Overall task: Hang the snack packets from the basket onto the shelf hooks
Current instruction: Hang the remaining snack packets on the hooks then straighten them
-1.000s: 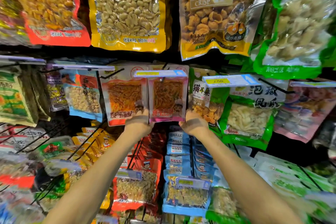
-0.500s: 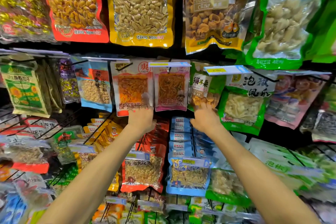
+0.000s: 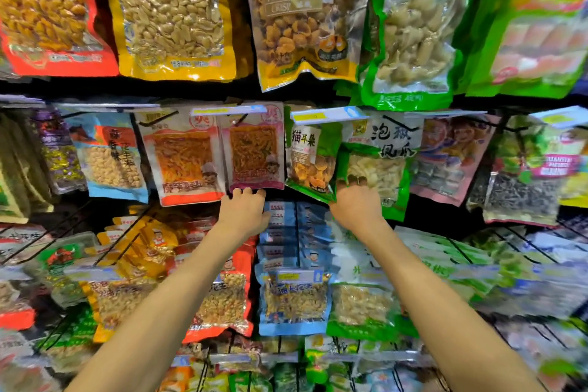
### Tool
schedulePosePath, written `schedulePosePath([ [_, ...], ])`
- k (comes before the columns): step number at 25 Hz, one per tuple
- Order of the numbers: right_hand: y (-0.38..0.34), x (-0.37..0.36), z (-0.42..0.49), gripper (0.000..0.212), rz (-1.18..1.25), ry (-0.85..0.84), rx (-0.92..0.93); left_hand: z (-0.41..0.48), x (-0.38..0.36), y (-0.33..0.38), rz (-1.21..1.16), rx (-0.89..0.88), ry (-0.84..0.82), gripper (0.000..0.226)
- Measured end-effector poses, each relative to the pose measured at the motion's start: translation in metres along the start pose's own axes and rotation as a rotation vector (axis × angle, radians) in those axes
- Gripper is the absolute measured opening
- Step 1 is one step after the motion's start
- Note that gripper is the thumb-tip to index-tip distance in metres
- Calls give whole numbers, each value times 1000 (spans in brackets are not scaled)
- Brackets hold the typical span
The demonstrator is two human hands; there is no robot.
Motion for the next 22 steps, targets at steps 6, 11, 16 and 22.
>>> schedulePosePath([
  [6, 23, -13, 44, 59, 290, -93, -41, 34, 27, 27, 1, 74, -20, 45],
  [11, 20, -14, 70, 78, 246, -234, 37, 54, 27, 35, -26, 149, -51, 45],
  [16, 9, -19, 84, 53, 484, -105, 33, 68, 23, 40, -224, 179, -29, 46],
  [22, 30, -20, 75, 35, 708, 80, -115, 94, 12, 38, -485, 141, 86, 65],
])
Point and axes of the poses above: each hand's wrist, its own z-axis towards the middle knuckle, its own x-axis out of the back of the hand, y = z × x, the point moved 1 cm from there along z, towards the middle knuckle, and after that the axes turned 10 degrees about -y, right-handed, at the moved point
